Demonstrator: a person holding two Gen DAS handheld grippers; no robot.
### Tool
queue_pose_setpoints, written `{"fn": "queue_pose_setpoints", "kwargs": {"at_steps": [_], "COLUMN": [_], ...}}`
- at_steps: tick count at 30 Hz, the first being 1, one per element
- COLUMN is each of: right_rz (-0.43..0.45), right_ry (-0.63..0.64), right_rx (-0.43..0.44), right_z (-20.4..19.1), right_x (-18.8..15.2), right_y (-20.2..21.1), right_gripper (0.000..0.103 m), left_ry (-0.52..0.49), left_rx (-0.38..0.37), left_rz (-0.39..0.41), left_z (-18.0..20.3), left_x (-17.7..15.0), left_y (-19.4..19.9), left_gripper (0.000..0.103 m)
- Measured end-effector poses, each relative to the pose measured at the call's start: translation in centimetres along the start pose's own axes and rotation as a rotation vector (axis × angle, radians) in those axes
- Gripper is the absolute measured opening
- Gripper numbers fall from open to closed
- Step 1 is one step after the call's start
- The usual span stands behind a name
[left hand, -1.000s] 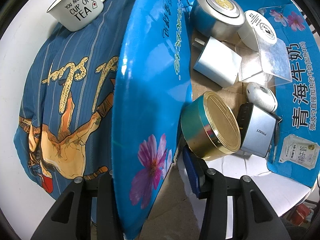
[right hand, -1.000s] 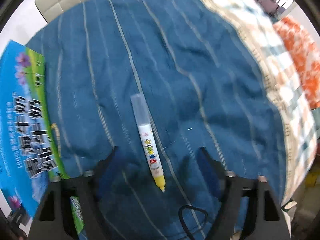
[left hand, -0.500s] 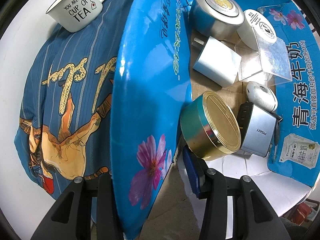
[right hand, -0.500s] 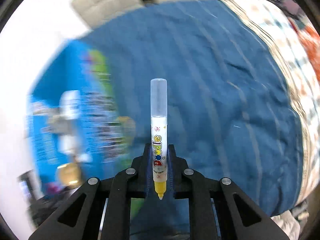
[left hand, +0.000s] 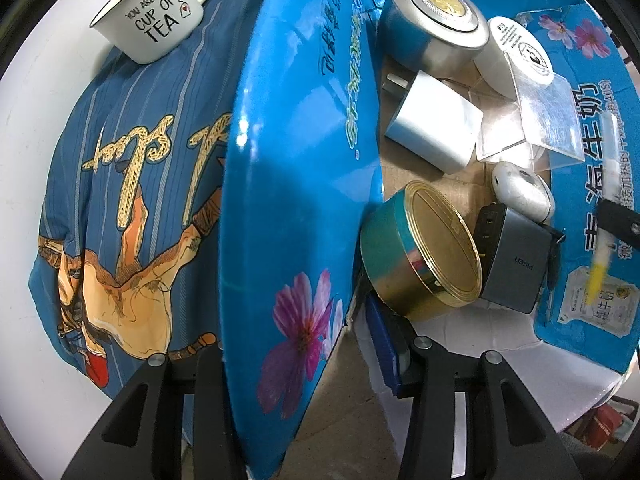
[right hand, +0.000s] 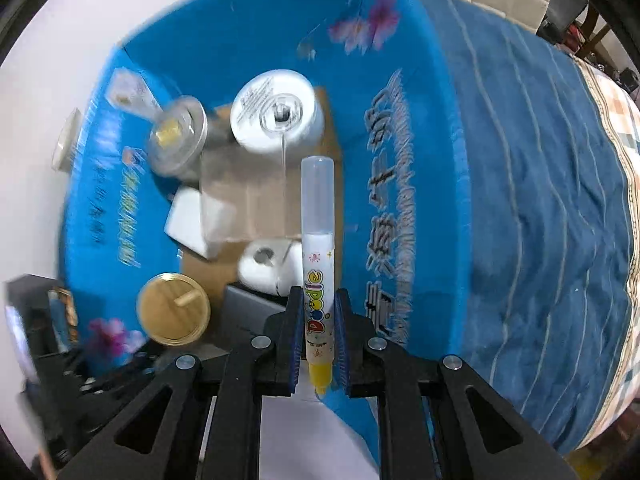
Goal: Organize rigid objects
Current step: 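Lower the marker pen into the box beside the earbud case and release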
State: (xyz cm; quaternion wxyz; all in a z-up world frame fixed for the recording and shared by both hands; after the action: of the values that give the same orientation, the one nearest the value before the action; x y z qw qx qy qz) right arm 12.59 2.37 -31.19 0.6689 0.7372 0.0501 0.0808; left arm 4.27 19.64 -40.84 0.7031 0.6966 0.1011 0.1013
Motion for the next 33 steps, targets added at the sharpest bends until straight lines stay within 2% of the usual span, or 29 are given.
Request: {"fn": "queue_pose_setpoints", "kwargs": {"at_steps": [6,21,33], "right_rz": [0.006,-0.070,-0.092], "right_ry": [0.020,-0.052,-0.057], "right_rx": [-0.064,-0.060,-0.078], "right_z": [-1.1,0.4,1.5], "right_x": [1.3,2.9,3.9], "right_y": [-1.5,-4.7,-6.4], "right_gripper": [0.016,0.016,0.016], "left_ry": [-0.004,-0.003,-0.002], "left_rx": [0.000,-0.001,-0.001], "left_rz": [-0.003,-0.004,-0.005], "left_z": [0.1,0.2,0.3], "left_x": [0.2,0.3,0.4], "left_y": [-0.1,-0.3,-0.3], "left_gripper": [0.043,0.043,0.043]}}
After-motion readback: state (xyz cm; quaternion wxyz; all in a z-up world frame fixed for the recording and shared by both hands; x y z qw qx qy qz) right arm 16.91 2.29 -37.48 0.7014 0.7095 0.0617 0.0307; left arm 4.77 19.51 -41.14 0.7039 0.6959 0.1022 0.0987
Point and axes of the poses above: each gripper's, at about its wrist camera, not at the fingertips, and y roughly against the way its jaws point, z to its right, x to its top, the point moved 7 cm from there along -y, roughly the way its jaws point, and after that the axes turned 9 degrees about y, right-handed, at the moved point
